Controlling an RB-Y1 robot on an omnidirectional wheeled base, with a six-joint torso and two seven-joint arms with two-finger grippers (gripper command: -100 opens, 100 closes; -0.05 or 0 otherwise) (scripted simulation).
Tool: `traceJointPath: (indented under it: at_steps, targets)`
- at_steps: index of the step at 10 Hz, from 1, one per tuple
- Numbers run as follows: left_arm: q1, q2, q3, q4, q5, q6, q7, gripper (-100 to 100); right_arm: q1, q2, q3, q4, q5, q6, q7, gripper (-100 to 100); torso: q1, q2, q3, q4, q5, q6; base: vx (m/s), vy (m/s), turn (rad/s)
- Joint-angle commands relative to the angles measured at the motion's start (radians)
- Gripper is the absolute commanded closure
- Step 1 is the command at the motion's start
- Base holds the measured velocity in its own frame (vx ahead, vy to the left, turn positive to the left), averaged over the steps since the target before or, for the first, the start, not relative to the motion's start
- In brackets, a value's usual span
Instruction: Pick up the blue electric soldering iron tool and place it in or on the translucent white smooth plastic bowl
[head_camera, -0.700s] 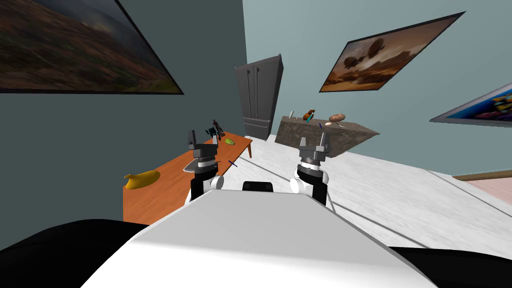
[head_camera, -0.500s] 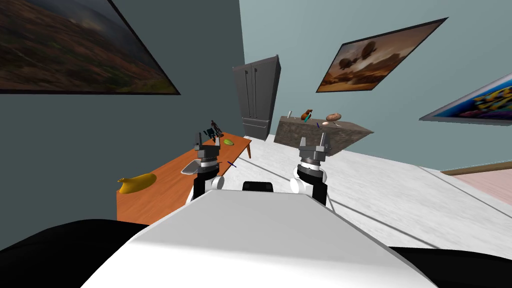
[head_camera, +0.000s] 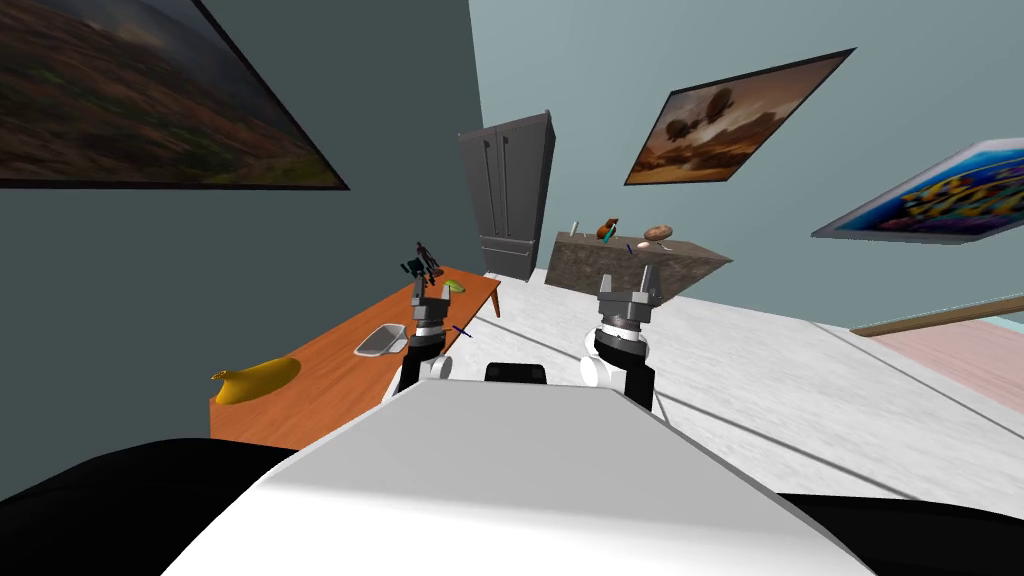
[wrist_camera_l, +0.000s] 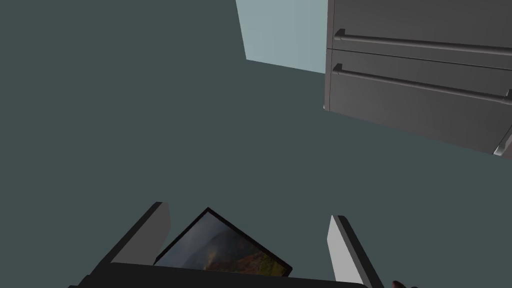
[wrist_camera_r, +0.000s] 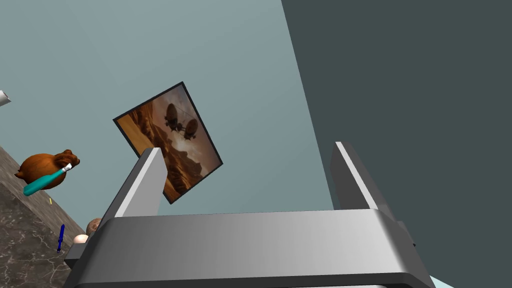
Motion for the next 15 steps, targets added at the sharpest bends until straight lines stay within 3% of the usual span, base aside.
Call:
traceJointPath:
  at_steps: [1, 15]
  targets:
    - [-0.004, 0.006, -0.002, 0.028, -0.001, 0.000, -0.001, -100, 0.000, 0.000, 0.000, 0.000, 0.000, 0.000, 0.000, 0, 0.000, 0.000, 0.000, 0.000, 0.000, 0.000, 0.010, 0.025, -0.032]
    - [-0.057, 0.072, -0.063, 0.455, -0.021, -0.098, -0.006, -100, 0.000, 0.000, 0.000, 0.000, 0.000, 0.000, 0.000, 0, 0.000, 0.001, 0.000, 0.000, 0.000, 0.000, 0.008, 0.025, -0.063]
